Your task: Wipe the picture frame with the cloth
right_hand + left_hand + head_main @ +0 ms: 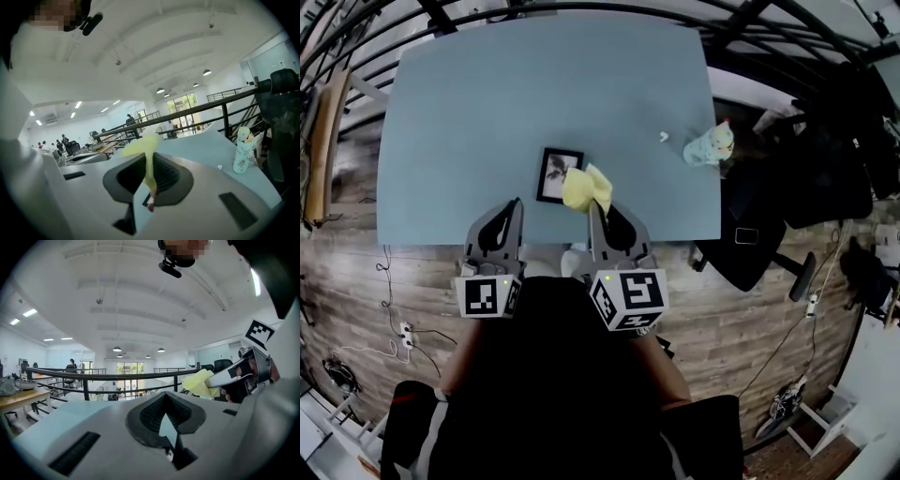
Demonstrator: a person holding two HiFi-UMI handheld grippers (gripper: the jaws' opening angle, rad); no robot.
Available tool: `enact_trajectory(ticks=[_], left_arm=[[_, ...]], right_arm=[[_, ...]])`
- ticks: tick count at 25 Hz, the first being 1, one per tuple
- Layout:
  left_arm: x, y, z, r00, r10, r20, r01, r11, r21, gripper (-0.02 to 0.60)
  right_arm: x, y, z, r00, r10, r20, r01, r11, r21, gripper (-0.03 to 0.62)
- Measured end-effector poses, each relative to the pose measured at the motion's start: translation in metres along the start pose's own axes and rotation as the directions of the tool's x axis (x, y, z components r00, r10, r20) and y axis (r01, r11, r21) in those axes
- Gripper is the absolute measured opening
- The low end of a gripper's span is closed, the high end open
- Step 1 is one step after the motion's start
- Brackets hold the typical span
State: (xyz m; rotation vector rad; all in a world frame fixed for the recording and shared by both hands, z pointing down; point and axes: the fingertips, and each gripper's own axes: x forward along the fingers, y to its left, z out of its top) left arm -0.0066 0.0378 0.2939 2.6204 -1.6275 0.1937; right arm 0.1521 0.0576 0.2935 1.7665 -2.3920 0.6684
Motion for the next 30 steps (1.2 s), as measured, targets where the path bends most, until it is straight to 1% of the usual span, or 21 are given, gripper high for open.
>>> enact_trajectory(ticks=[5,10,12,15,18,22,30], left_arm=[[-0.015,-0.002,0.029,0.998,0.011,0.060,-0.012,1.000,0.003,0.000],[-0.024,-0.008,0.042,0.997,0.015,0.082,-0.017,1.000,0.025,0.000],[-0.024,-0.011,0.049,0.995,0.019,0.098,-0.021,1.000,0.018,0.000],[-0.026,-0.016,0.055,0.992,0.018,0.122,-0.019,1.000,0.009,0.000],[-0.027,-0.020,0.056,0.993,0.015,0.119,-0.016,1.000,0.008,0.000],[-0.025,-0.024,0.059,0.990,0.003,0.140,-0.006,1.000,0.020,0.000],[-0.026,-0.029,0.064,0.990,-0.012,0.142,0.008,1.000,0.024,0.000]], right_arm=[[-0.018,0.015,0.023,0.996,0.010,0.085,-0.008,1.000,-0.020,0.035],[-0.033,0.016,0.039,0.990,0.000,0.142,0.006,0.999,-0.038,0.035],[-0.036,0.014,0.042,0.987,-0.003,0.158,0.010,0.999,-0.040,0.035],[-0.039,0.015,0.043,0.985,0.005,0.170,0.002,0.999,-0.042,0.035],[-0.040,0.021,0.046,0.983,0.022,0.181,-0.011,0.998,-0.063,0.035],[-0.040,0.024,0.047,0.982,0.032,0.187,-0.017,0.997,-0.082,0.035],[-0.043,0.026,0.049,0.982,0.036,0.185,-0.023,0.997,-0.074,0.035]])
